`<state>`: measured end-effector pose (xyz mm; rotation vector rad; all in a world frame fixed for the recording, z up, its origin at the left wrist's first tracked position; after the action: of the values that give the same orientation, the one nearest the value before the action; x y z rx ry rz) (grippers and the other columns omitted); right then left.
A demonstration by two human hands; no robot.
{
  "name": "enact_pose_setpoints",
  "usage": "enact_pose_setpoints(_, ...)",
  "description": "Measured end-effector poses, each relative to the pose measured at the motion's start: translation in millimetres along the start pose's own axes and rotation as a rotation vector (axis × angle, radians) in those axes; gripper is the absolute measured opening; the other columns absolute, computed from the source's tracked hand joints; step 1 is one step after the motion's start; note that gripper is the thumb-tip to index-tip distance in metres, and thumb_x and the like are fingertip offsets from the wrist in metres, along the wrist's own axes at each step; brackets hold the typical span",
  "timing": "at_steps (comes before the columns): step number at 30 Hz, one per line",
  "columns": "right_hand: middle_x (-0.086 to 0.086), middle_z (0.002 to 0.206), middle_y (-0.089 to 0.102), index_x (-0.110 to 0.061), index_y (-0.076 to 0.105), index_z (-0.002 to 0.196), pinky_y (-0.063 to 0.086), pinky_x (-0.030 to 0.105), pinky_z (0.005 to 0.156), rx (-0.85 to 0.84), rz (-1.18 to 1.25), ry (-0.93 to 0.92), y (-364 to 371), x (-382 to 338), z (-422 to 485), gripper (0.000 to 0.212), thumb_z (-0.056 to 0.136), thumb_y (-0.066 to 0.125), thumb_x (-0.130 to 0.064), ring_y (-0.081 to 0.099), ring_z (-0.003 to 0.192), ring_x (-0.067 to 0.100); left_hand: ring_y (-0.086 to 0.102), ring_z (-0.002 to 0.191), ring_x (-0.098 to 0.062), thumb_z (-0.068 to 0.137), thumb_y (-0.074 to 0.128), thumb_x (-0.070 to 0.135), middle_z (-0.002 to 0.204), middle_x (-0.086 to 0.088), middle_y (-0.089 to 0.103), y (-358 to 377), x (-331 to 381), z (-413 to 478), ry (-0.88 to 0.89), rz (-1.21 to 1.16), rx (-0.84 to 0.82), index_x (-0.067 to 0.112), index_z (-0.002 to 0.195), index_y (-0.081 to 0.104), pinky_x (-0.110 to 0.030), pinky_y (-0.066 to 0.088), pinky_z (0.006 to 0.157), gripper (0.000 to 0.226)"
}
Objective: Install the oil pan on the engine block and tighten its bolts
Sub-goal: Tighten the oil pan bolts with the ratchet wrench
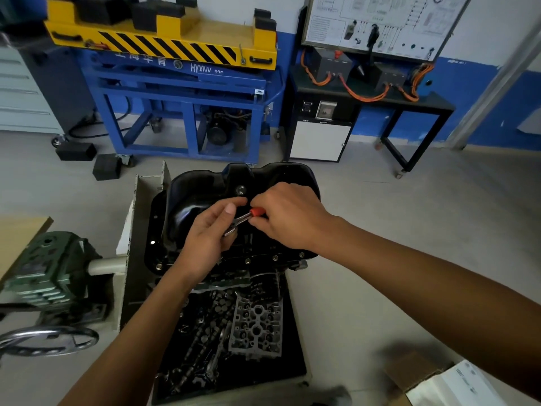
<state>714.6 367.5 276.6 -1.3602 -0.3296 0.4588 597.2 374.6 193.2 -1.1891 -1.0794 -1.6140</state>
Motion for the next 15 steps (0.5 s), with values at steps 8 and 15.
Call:
enact_pose_setpoints(8,0.000,0.053,0.062,-0.016,0.067,0.067,0.048,0.030,0.050,-0.187,0.274,0.037,6.3,-19.1,-14.5,0.036,0.085,0.072,-0.047,0.057,0.049,0.011,0.040,0.052,-0.002,0.106,0.046,0.022,0.058,0.012,0.048,-14.0,8.0,-5.4,0.053,0.011,0.302,0.030,0.080,0.070,-0.016,0.034,0.049,0.036)
enact_pose_setpoints(15,0.003,0.048,0.053,-0.011,0.052,0.059,0.047,0.037,0.049,-0.278,0.451,0.043,27.4,-48.4,-32.3,0.049,0.089,0.068,-0.046,0.044,0.039,0.013,0.037,0.055,-0.013,0.101,0.048,0.028,0.060,0.000,0.045,-9.7,8.7,-8.2,0.108,0.050,0.360,0.031,0.082,0.068,-0.024,0.034,0.052,0.028)
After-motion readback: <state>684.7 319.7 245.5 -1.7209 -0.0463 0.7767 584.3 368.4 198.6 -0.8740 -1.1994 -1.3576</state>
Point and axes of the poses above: each hand's wrist, its own z-axis towards the middle knuckle, its own y-axis out of the palm, x = y × z, the point moved 8 cm from there along z, towards the middle knuckle
